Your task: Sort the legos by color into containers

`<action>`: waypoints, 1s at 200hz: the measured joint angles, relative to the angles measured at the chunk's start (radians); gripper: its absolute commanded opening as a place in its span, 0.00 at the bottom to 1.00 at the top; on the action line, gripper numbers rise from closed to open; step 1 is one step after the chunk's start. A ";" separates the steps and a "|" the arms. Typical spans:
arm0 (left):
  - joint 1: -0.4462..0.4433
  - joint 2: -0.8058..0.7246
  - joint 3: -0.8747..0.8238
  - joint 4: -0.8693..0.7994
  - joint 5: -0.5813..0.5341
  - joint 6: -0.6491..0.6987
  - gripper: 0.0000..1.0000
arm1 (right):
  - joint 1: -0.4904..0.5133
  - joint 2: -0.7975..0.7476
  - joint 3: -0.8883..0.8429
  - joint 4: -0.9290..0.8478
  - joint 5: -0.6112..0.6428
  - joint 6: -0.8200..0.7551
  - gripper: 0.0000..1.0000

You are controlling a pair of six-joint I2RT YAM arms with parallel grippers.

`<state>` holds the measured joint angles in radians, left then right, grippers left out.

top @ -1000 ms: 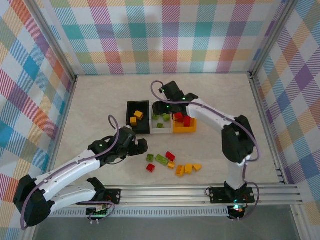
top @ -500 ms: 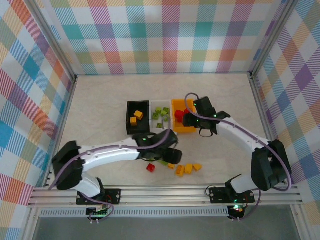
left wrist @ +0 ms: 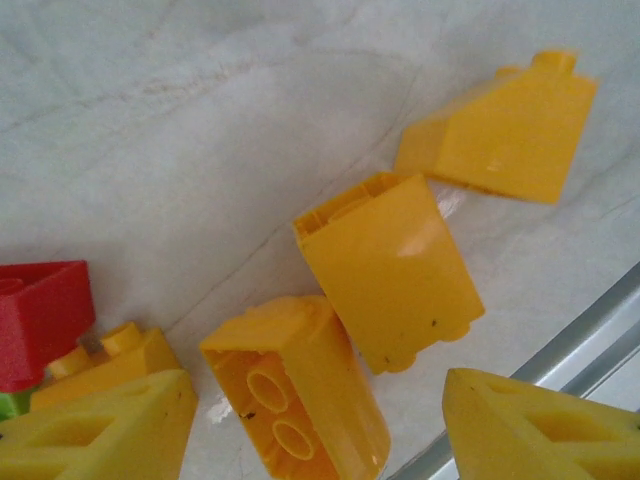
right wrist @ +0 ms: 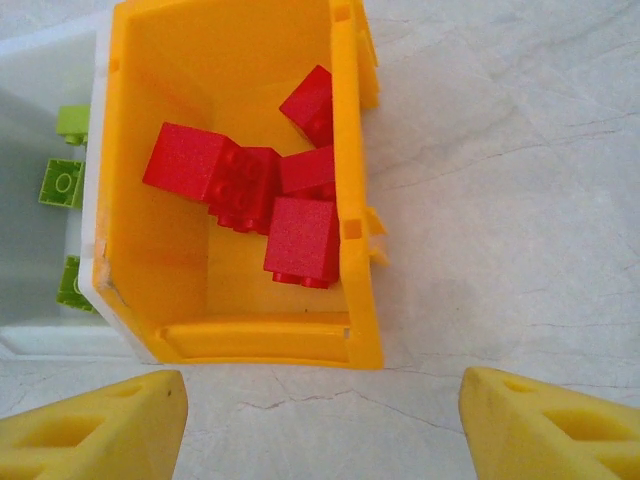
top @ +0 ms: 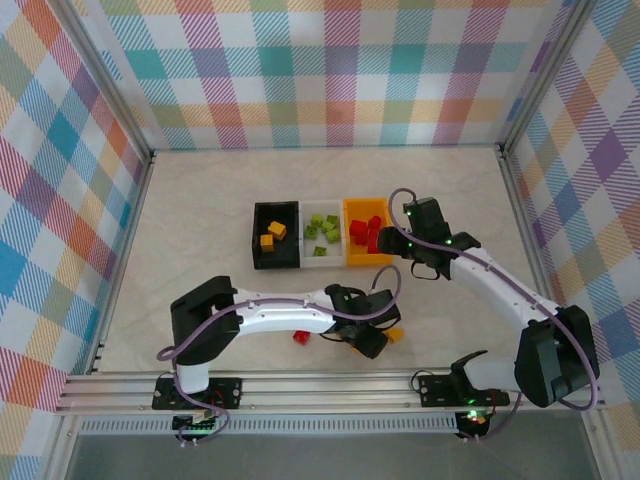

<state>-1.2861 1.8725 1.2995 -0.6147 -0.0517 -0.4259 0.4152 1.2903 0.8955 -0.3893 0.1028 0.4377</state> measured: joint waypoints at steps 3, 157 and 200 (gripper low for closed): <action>-0.002 0.003 0.002 -0.002 -0.003 0.002 0.69 | -0.003 -0.002 0.000 0.000 -0.002 0.000 0.73; -0.015 0.100 0.041 -0.013 -0.077 0.031 0.41 | -0.041 -0.026 -0.017 0.008 -0.032 0.000 0.73; -0.015 0.093 0.040 -0.018 -0.099 0.031 0.37 | -0.043 -0.026 -0.017 0.008 -0.033 0.000 0.72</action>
<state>-1.3014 1.9659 1.3396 -0.6323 -0.1509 -0.3950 0.3721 1.2648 0.8783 -0.3813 0.0696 0.4381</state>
